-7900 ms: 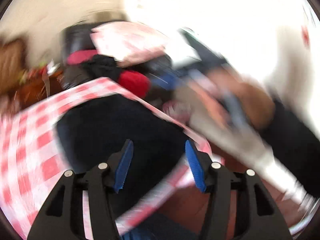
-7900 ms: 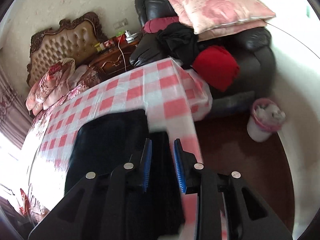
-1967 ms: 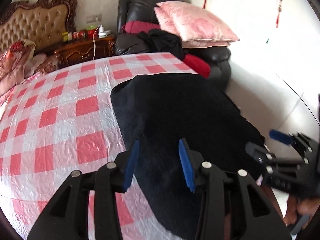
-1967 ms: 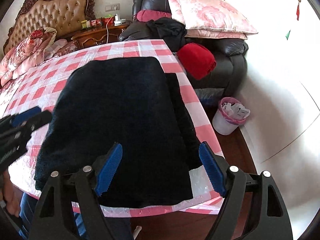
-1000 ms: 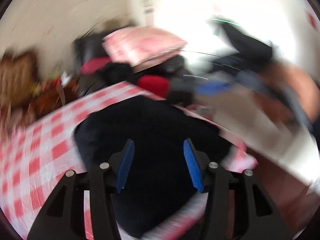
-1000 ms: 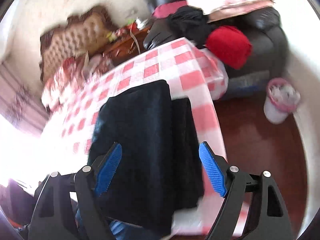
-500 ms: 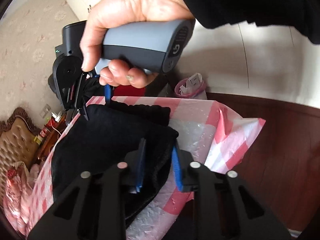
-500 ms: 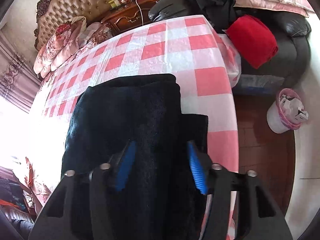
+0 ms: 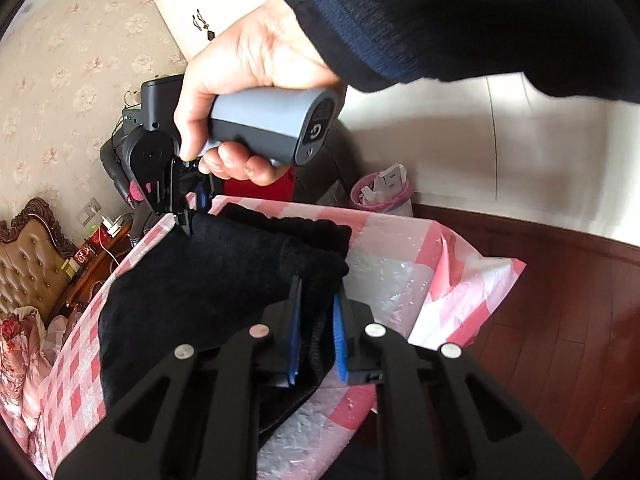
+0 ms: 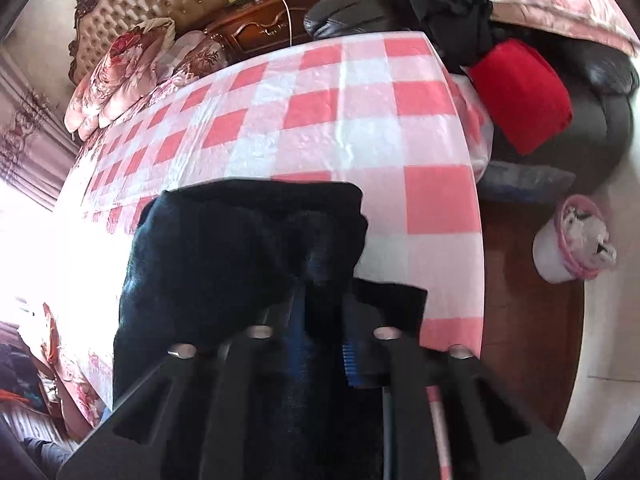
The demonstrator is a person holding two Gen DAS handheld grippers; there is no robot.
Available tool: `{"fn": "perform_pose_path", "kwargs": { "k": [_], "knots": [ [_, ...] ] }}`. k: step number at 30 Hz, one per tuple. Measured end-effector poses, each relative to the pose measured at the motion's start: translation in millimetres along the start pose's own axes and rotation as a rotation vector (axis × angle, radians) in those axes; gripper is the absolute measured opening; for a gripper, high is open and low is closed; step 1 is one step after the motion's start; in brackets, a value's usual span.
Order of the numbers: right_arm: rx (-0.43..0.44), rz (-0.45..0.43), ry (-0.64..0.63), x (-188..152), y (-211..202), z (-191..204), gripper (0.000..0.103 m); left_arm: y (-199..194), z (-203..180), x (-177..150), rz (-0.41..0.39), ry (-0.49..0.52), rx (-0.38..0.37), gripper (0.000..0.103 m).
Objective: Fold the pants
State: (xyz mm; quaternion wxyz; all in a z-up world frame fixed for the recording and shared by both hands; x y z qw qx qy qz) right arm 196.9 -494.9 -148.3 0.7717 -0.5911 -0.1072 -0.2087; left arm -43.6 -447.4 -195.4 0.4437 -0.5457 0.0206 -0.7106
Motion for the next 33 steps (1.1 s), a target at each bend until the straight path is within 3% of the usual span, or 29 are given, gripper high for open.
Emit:
{"fn": "perform_pose_path", "kwargs": {
  "k": [5, 9, 17, 20, 22, 24, 26, 27, 28, 29, 31, 33],
  "knots": [
    [0.039, -0.067, -0.033, 16, -29, 15, 0.012, -18, 20, 24, -0.056, -0.069, 0.029, 0.012],
    [0.048, -0.094, -0.008, 23, -45, 6, 0.012, -15, 21, 42, -0.067, -0.066, 0.03, 0.012],
    [0.019, -0.064, 0.077, -2, -20, -40, 0.012, 17, -18, 30, -0.001, 0.008, -0.027, 0.012],
    [-0.012, -0.055, 0.071, -9, -6, -45, 0.013, 21, -22, 26, -0.009, 0.0, -0.044, 0.027],
    [-0.009, -0.077, 0.071, -9, -9, -45, 0.019, 11, -19, 30, -0.036, -0.03, -0.083, 0.044],
    [-0.053, -0.116, 0.098, -10, -26, -48, 0.022, -9, -2, 33, -0.069, -0.101, -0.097, 0.044],
    [-0.135, -0.19, 0.077, -15, -55, -44, 0.027, -30, 28, 31, -0.086, -0.242, -0.109, 0.05],
    [-0.175, -0.233, 0.064, -21, -71, -39, 0.042, -38, 44, 28, -0.089, -0.304, -0.091, 0.052],
    [-0.215, -0.27, 0.058, -31, -86, -32, 0.073, -46, 70, 22, -0.084, -0.391, -0.038, 0.052],
    [-0.234, -0.298, 0.046, -40, -96, -25, 0.084, -52, 94, 14, -0.066, -0.465, 0.017, 0.052],
    [-0.249, -0.354, 0.02, -68, -116, -2, 0.088, -56, 129, -3, -0.033, -0.578, 0.084, 0.052],
    [-0.255, -0.353, 0.038, -94, -119, 12, 0.088, -48, 146, -21, 0.039, -0.628, 0.103, 0.05]
  ]
}}
Point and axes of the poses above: each gripper's, at about its wrist camera, not at the fingertips, and y roughly the way its jaws point, z to its left, x to its top, the point moved 5 cm from there along y, roughly the way its jaws point, and after that the axes turned 3 degrees about -z, right-handed, at the moved point
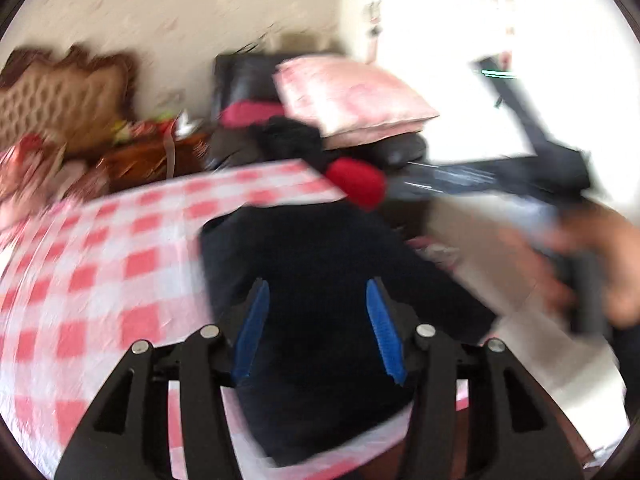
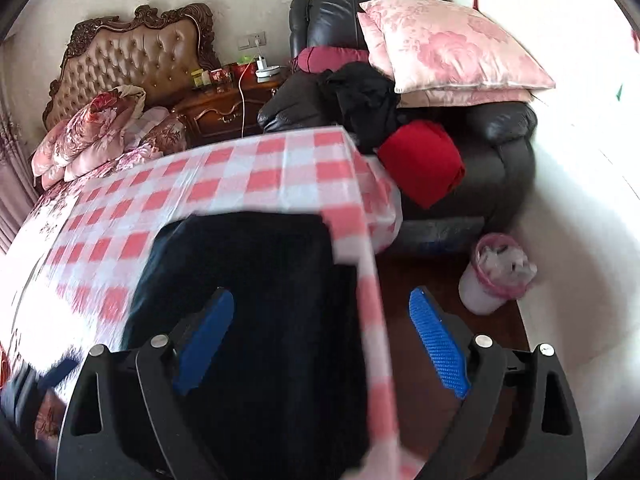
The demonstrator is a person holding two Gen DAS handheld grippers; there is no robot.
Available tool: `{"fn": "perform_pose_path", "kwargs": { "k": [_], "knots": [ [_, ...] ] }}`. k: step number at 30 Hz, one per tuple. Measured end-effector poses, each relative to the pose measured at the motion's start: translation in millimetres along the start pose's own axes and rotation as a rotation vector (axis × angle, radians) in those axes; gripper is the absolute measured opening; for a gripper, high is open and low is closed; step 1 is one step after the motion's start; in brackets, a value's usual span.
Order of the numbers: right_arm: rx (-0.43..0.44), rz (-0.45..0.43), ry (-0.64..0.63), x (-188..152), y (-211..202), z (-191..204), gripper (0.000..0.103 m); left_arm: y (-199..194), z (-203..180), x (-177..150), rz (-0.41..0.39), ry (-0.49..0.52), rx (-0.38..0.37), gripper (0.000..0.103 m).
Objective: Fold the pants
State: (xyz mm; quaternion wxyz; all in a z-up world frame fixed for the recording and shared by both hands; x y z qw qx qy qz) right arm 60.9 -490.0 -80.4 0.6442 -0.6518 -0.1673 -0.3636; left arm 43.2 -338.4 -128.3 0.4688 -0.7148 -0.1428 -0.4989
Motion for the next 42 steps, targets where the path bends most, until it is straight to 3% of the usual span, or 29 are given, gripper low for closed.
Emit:
{"fn": "perform_pose_path", "kwargs": {
  "k": [5, 7, 11, 13, 15, 17, 22, 27, 33, 36, 42],
  "knots": [
    [-0.027, 0.048, 0.063, -56, -6, 24, 0.088, 23, 22, -26, 0.181, -0.132, -0.038, 0.05],
    [-0.027, 0.074, 0.062, -72, 2, 35, 0.088, 34, 20, -38, 0.276, -0.123, -0.052, 0.056],
    [-0.125, 0.075, -0.013, -92, 19, 47, 0.089, 39, 24, -47, 0.31, -0.136, -0.044, 0.063],
    [-0.144, 0.073, -0.032, -95, 22, 51, 0.092, 40, 29, -49, 0.323, -0.12, -0.02, 0.074],
    [-0.158, 0.07, -0.028, -96, 23, 52, 0.092, 34, 33, -47, 0.317, -0.128, -0.009, 0.078],
    [-0.171, 0.07, -0.008, -96, 17, 51, 0.092, 22, 32, -41, 0.295, -0.082, 0.053, 0.087],
    [-0.238, 0.023, 0.028, -93, -27, 55, 0.092, -20, 29, -29, 0.202, -0.022, 0.107, 0.101],
    [-0.324, -0.045, 0.051, -94, -80, 58, 0.093, -49, 29, -22, 0.162, -0.059, 0.07, 0.101],
    [-0.43, -0.072, 0.092, -98, -123, 53, 0.097, -77, 30, -9, 0.112, -0.056, 0.111, 0.101],
    [-0.411, -0.066, 0.085, -101, -131, 55, 0.097, -86, 26, -3, 0.088, -0.063, 0.097, 0.101],
    [-0.383, -0.073, 0.104, -108, -138, 50, 0.097, -85, 15, -4, 0.113, -0.104, 0.048, 0.101]
  ]
}}
Point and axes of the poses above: each gripper's, at about its wrist camera, not at the fingertips, and y roughly the way its jaws point, z to its left, x to its top, the point moved 5 cm from there along y, roughly the way its jaws point, and after that the axes turned 3 degrees about -z, right-handed, at the moved point
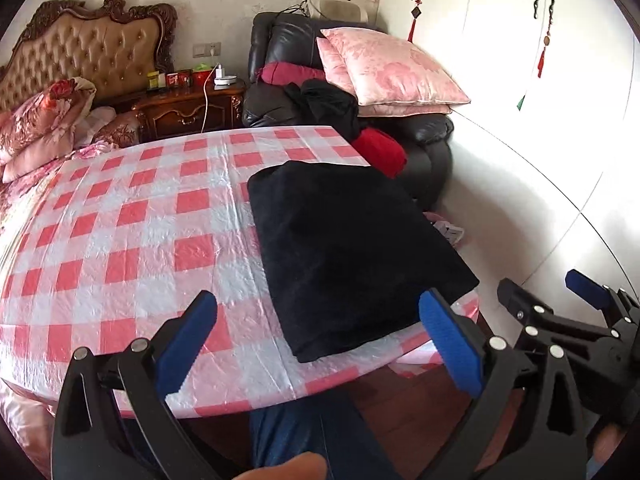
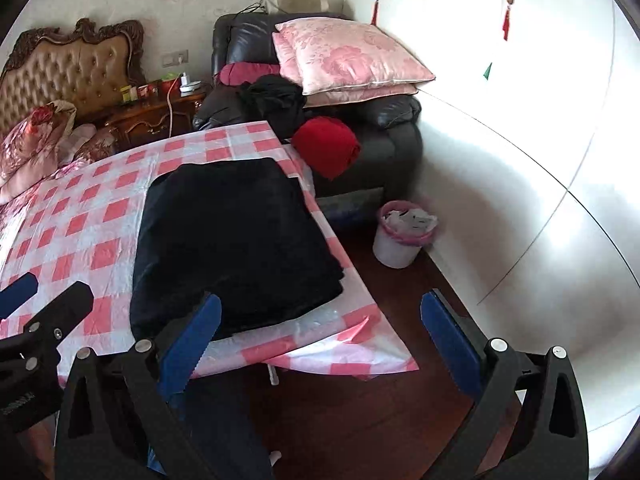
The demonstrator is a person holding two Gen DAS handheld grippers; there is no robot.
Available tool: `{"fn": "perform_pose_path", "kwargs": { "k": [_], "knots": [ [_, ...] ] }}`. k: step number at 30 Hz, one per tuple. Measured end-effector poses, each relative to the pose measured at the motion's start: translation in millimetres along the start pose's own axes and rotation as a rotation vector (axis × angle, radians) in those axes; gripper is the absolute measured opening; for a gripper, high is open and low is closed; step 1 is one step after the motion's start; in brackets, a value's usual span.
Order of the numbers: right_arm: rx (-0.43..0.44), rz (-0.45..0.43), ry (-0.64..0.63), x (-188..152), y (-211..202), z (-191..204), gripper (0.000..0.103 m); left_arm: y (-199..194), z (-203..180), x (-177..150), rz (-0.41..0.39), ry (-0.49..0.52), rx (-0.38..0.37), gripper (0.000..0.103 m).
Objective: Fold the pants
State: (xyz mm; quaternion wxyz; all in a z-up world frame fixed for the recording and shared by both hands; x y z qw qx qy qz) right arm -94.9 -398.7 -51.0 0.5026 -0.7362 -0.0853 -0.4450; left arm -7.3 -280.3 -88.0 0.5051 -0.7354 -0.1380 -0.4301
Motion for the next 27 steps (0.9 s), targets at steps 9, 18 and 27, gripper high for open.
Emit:
{"fn": "perform_pose_path", "kwargs": {
  "k": [9, 18, 27],
  "knots": [
    [0.026, 0.037, 0.044, -6.5, 8.6, -5.1, 0.097, 1.1, -0.8, -1.8, -0.004, 0.003, 0.001, 0.101],
    [0.021, 0.038, 0.035, -8.2, 8.7, -4.2, 0.097, 4.1, 1.8, -3.0, -0.004, 0.004, 0.01, 0.101],
    [0.027, 0.04, 0.029, -9.2, 10.4, -2.3, 0.097, 5.9, 2.0, -4.8, 0.0, 0.005, 0.002, 0.101]
  ]
}}
Point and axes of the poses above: each gripper's, at about its wrist camera, not at the fingertips, and y roughly the way its jaws point, z to its left, x to its top, the point moved 5 cm from there along y, roughly the way its jaws point, and after that the axes turned 3 degrees about -z, right-handed, at the moved point
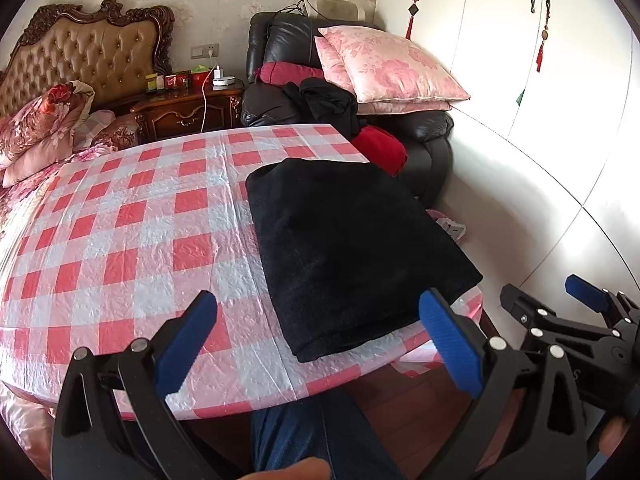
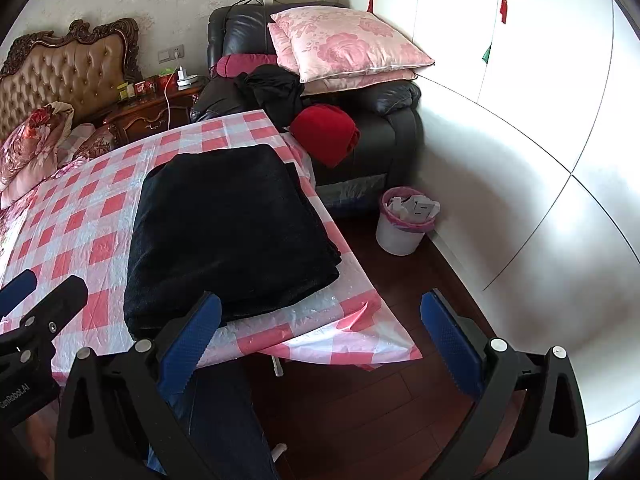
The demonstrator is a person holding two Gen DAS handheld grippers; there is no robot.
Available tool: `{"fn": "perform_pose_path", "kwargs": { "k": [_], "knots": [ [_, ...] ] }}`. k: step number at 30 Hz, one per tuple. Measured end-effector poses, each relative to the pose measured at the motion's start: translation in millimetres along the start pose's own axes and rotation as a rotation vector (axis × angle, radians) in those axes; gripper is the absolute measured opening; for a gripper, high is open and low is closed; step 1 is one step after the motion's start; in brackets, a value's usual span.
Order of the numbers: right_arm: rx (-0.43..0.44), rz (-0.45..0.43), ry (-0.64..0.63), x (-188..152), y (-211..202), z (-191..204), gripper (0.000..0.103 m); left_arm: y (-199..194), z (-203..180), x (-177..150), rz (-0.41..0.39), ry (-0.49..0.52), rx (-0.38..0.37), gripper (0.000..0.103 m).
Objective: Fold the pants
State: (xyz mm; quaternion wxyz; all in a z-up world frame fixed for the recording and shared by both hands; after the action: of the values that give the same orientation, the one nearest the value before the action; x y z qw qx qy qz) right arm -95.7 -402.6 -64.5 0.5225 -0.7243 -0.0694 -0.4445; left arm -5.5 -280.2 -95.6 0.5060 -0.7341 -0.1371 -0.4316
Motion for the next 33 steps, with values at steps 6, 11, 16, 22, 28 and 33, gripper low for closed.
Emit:
{"fn": "perform_pose_path", "kwargs": {
  "k": [6, 11, 16, 22, 28, 33],
  "knots": [
    [0.001, 0.001, -0.001, -0.8, 0.3, 1.8, 0.097, 0.5, -0.3, -0.3, 0.003, -0.002, -0.004, 0.101],
    [0.002, 0.003, -0.001, -1.4, 0.5, 2.6, 0.097, 0.5, -1.1, -0.9, 0.002, 0.0, -0.007, 0.101],
    [0.002, 0.003, -0.001, -1.3, 0.6, 2.1, 0.097, 0.6, -1.3, -0.7, 0.002, -0.001, -0.007, 0.101],
    [0.002, 0.004, 0.0, -1.3, 0.7, 2.1, 0.097, 0.9, -2.4, 0.1, 0.005, -0.005, -0.014, 0.101],
    [0.004, 0.005, 0.001, -1.8, 0.9, 2.5, 0.097, 1.8, -2.8, 0.2, 0.011, -0.007, -0.024, 0.101],
    [0.003, 0.005, 0.001, -1.4, 1.2, 1.6, 0.097, 4.4, -3.9, 1.0, 0.02, -0.013, -0.034, 0.101]
  ]
}}
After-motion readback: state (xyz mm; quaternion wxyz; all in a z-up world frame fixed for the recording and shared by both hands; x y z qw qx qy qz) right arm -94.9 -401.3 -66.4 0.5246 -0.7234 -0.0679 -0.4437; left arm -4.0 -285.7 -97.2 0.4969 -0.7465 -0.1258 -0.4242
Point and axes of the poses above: each gripper's, at about its wrist camera, not at the fingertips, and y roughly the way its jaws point, z to its left, x to its top, the point moved 5 cm from there along y, roughly the way its jaws point, and after that the axes turned 3 degrees about -z, right-handed, at the moved point
